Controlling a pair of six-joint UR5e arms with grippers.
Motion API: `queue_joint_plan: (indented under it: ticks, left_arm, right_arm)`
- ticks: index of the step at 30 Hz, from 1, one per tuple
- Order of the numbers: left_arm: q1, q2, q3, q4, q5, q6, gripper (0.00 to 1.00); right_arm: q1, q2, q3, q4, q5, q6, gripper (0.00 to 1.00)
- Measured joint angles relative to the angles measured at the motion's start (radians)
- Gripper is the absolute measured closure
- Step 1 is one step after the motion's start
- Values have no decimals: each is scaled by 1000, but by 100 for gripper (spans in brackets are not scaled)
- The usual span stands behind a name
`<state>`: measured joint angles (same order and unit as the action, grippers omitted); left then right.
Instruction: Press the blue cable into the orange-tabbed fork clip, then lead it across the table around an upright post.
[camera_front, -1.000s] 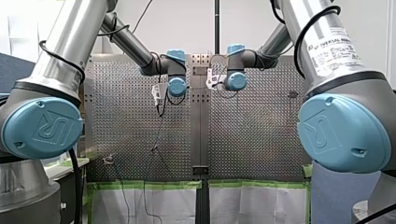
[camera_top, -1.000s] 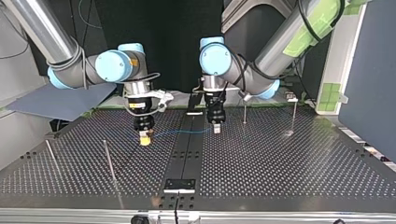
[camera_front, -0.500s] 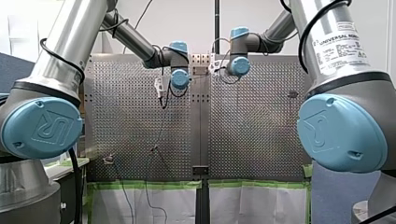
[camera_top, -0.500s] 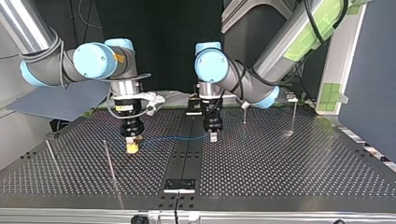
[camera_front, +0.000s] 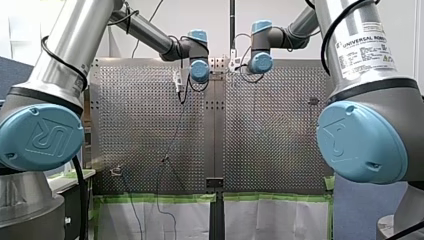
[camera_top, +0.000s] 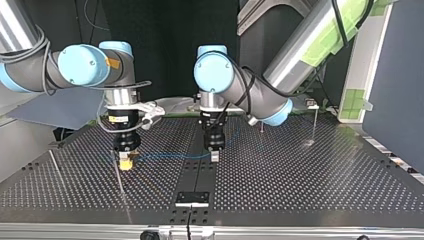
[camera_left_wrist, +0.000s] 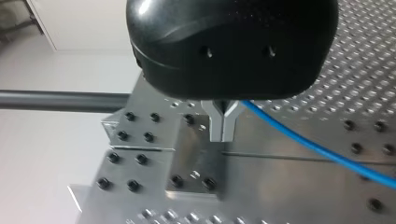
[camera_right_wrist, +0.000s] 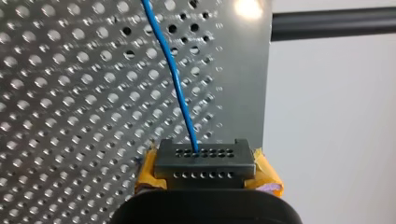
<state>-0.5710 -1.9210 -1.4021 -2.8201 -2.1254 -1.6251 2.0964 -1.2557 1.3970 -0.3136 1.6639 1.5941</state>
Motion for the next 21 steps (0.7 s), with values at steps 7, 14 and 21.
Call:
queue_joint_plan:
  ticks: [7,14,21]
  left_arm:
    - [-12,-1,68,-31,24,2,100]
    - [-13,-4,118,-54,61,1,100]
    - [-21,-44,179,-95,84,-3,100]
  right_arm:
    - [-25,-20,-27,27,3,9,100]
    - [-53,-42,-67,70,4,23,100]
    - [-83,-54,-75,100,3,39,100]
